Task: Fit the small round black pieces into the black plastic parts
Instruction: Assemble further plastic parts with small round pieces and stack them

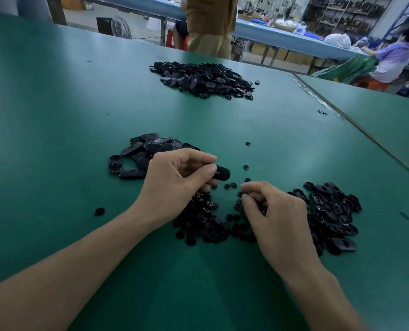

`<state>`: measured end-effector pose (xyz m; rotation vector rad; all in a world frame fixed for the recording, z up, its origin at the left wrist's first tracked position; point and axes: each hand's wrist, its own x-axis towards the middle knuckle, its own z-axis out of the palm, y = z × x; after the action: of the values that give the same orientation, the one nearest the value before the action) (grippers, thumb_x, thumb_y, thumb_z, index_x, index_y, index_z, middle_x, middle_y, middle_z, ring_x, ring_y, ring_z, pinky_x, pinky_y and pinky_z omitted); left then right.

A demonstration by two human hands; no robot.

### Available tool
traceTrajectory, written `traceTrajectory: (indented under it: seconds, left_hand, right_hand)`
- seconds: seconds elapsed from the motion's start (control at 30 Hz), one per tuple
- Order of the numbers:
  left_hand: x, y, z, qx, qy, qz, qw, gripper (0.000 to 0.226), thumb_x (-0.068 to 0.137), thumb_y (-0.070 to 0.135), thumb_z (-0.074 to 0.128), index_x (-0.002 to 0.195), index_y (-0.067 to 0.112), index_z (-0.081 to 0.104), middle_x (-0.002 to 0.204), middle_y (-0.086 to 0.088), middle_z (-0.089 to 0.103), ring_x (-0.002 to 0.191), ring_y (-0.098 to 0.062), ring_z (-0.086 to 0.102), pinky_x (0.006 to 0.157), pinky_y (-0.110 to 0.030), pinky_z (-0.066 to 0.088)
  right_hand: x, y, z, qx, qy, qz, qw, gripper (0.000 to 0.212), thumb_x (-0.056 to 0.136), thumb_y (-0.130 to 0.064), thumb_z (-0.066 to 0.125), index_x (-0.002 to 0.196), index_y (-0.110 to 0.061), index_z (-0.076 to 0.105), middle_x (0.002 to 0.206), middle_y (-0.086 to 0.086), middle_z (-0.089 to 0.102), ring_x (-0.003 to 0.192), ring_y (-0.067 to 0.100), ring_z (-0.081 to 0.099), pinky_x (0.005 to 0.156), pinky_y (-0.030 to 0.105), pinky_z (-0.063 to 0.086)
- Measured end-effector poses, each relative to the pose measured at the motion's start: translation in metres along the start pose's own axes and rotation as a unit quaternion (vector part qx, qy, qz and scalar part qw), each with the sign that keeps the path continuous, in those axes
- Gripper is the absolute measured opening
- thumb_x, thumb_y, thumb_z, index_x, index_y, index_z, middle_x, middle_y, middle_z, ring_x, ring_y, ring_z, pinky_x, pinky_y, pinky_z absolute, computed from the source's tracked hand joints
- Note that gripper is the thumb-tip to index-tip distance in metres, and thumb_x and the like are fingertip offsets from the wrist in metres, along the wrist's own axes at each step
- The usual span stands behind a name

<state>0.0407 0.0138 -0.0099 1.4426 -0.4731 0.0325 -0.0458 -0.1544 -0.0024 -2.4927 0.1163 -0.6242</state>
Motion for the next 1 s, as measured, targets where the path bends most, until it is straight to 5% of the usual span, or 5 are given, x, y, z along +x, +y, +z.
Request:
traceTrajectory:
  seconds: [0.1, 0.23, 0.63, 0.83, 1.0]
  left_hand:
    - [0.0007, 0.0003, 0.0005, -0.006, 0.003, -0.01, 1.0, 0.014, 0.091, -0.001, 0.068, 0.098, 0.011, 0.073, 0.081, -0.002, 0.077, 0.074, -0.022, 0.076, 0.064, -0.023, 0.059]
    - [-0.0003, 0.0011, 0.0007, 0.007, -0.005, -0.007, 1.0, 0.015, 0.09, 0.0, 0.069, 0.095, 0.013, 0.074, 0.079, -0.003, 0.077, 0.073, -0.021, 0.076, 0.063, -0.023, 0.059]
    - [-0.0043, -0.0024, 0.0014, 0.057, -0.038, 0.01, 0.998, 0.016, 0.077, 0.009, 0.08, 0.087, 0.02, 0.073, 0.077, -0.001, 0.077, 0.073, -0.021, 0.076, 0.068, -0.029, 0.061]
    - [-0.0041, -0.0029, 0.0016, 0.07, -0.036, 0.008, 0.997, 0.014, 0.076, 0.012, 0.081, 0.083, 0.021, 0.072, 0.072, 0.0, 0.076, 0.069, -0.024, 0.076, 0.066, -0.035, 0.063]
    - [-0.0037, -0.0009, 0.0029, 0.097, -0.037, 0.021, 0.994, 0.017, 0.076, 0.01, 0.084, 0.082, 0.023, 0.074, 0.072, 0.003, 0.075, 0.068, -0.017, 0.074, 0.066, -0.031, 0.061]
  right_hand:
    - [0.0002, -0.0011, -0.0005, 0.015, 0.006, -0.009, 1.0, 0.014, 0.096, -0.018, 0.063, 0.105, -0.02, 0.074, 0.086, -0.017, 0.07, 0.08, -0.001, 0.064, 0.075, 0.009, 0.047]
    - [0.0, -0.0026, -0.0005, 0.067, 0.014, -0.014, 0.998, 0.011, 0.097, -0.02, 0.062, 0.096, -0.025, 0.072, 0.069, -0.015, 0.066, 0.064, 0.002, 0.062, 0.056, 0.011, 0.045]
    - [0.0007, -0.0044, 0.0018, 0.175, 0.016, 0.021, 0.984, 0.025, 0.089, -0.01, 0.072, 0.104, -0.03, 0.074, 0.08, -0.02, 0.072, 0.075, 0.003, 0.069, 0.072, 0.015, 0.054]
    - [0.0005, -0.0034, 0.0024, 0.171, 0.024, 0.025, 0.985, 0.021, 0.091, -0.013, 0.07, 0.087, -0.034, 0.068, 0.077, -0.019, 0.071, 0.073, 0.006, 0.07, 0.07, 0.022, 0.057]
    - [0.0009, -0.0085, 0.0009, 0.178, 0.049, -0.005, 0.983, 0.023, 0.086, -0.012, 0.075, 0.086, -0.035, 0.073, 0.083, -0.013, 0.069, 0.079, 0.007, 0.067, 0.068, 0.012, 0.049]
